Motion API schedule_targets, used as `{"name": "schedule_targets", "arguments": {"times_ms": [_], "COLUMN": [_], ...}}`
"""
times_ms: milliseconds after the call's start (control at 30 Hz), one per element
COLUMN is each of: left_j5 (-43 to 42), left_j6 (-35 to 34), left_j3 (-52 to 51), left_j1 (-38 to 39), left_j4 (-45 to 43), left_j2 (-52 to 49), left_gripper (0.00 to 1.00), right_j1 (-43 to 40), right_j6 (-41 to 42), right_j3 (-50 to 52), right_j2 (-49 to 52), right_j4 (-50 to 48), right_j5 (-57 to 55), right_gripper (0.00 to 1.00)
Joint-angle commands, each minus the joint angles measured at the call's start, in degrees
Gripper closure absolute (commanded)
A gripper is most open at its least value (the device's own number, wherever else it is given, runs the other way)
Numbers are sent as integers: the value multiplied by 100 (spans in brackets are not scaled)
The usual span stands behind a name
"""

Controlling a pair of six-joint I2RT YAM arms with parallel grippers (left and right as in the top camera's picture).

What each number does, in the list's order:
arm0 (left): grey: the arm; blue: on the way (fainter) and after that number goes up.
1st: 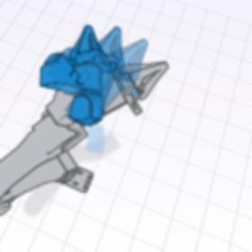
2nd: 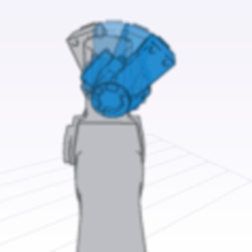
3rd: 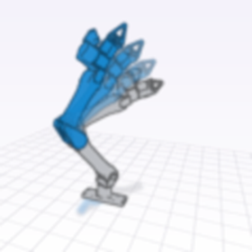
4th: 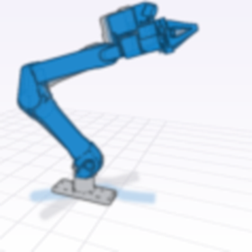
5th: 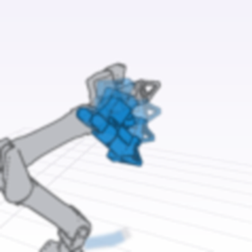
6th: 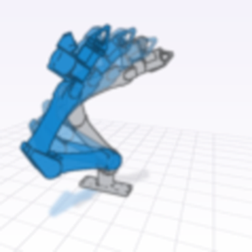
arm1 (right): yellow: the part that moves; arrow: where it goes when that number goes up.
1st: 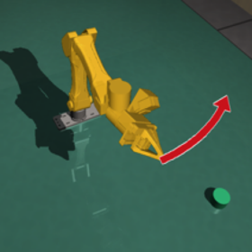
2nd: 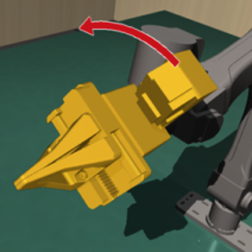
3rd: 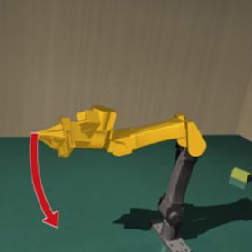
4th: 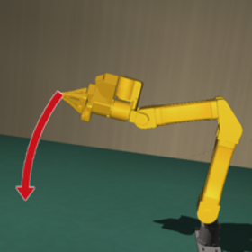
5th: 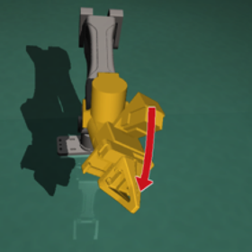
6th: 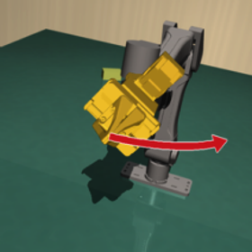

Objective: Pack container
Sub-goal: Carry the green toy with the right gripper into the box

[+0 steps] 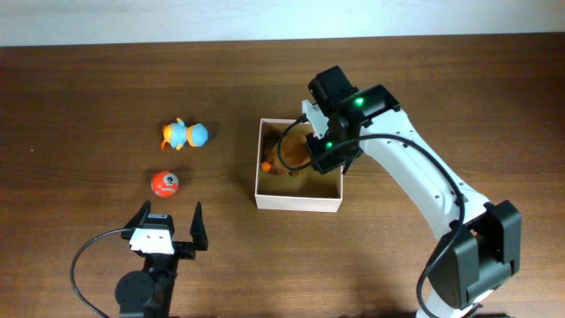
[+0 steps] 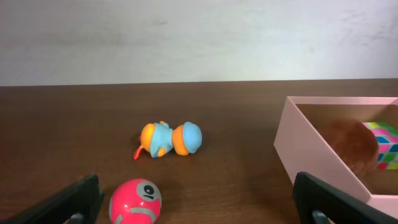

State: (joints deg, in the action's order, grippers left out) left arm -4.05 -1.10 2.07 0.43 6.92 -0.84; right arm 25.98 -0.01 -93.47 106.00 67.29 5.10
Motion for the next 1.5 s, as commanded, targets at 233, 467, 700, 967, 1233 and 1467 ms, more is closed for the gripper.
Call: {"name": "schedule_targets", "arguments": {"times_ms": [233, 467, 700, 967, 1233, 1467], "left_j5": [42, 44, 42, 42, 42, 42], "left_j6": [90, 90, 90, 90, 90, 90], "left_j3": [-35, -35, -35, -35, -35, -35], "left_j1": [17, 17, 17, 17, 17, 17], "left_j4": [2, 0, 0, 0, 0, 0], "left_j2": [50, 50, 50, 50, 50, 50], "left_gripper": [1, 1, 1, 1, 1, 1], "right_j1": [37, 37, 37, 37, 37, 39], "right_j6": [205, 205, 225, 225, 223, 175], "right_j3": [752, 994, 1207, 1296, 1296, 1290], "right_j2": [-63, -61, -61, -61, -61, -63], "right_j4": [-638, -962, -1158, -1233, -1327, -1416], "right_j5": [-278, -278, -275, -278, -264, 199], "right_gripper": [60, 60, 59, 59, 27, 29]}}
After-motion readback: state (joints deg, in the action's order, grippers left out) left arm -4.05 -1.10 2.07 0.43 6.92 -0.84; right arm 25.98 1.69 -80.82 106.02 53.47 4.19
